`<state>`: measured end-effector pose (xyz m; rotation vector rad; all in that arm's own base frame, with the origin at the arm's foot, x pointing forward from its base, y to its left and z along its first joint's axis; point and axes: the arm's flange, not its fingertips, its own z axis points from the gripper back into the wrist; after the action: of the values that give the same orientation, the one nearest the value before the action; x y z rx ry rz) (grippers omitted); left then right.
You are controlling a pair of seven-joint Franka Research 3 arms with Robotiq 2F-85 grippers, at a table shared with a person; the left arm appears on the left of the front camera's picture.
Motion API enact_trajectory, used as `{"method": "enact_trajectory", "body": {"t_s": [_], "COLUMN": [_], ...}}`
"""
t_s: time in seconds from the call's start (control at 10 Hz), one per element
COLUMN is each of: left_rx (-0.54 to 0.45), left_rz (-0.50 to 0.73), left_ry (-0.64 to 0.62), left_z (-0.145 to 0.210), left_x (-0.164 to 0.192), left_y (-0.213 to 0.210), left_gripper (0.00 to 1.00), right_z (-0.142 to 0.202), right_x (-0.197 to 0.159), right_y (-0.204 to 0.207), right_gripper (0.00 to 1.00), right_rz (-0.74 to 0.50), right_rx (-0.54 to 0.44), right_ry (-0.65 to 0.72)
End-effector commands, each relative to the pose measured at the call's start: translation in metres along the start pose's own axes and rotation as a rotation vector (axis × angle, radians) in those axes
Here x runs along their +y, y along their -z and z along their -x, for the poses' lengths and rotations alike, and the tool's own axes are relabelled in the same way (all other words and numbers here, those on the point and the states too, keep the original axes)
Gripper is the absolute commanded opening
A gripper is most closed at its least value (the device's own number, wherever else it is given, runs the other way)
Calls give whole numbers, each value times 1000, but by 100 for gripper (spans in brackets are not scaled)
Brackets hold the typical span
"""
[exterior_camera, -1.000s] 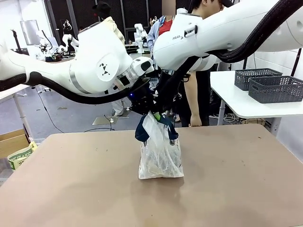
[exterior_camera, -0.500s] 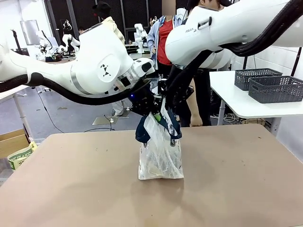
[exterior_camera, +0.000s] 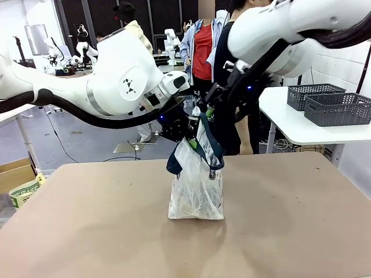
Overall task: Transfer purchased items from the store into the shopping bag.
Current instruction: Move the Reusable shopping bag to the right side of the table.
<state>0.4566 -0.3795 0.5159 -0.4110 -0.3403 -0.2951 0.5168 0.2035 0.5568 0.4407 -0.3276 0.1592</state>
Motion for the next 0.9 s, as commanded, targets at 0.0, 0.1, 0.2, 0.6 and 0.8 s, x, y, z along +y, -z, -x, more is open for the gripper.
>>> {"method": "enact_trajectory", "body": {"t_s": [0.0,0.1,0.2,0.6,0.8], "left_rx": [-3,-3,-3,-3,-3], "left_rz": [7,7,7,7,7], "left_ry": [-3,-3,-3,-3,-3], "left_z": [0,0,0,0,0], "left_x": [1,1,1,1,1], "left_y": [-3,-3,-3,-3,-3], "left_gripper": [0,0,0,0,0], "right_z": [26,33,38,69,70], "right_x": [-25,-33,-46,-106,-113], "right_y": [-23,-34,-39,-39,-39], "right_gripper": [100,100,100,100,100], "right_rz": [-53,-73,-92,-168,-175], "right_rx": [7,14,8,-71,-100], "right_ry": [-110,-176,-274,-512,-485]}}
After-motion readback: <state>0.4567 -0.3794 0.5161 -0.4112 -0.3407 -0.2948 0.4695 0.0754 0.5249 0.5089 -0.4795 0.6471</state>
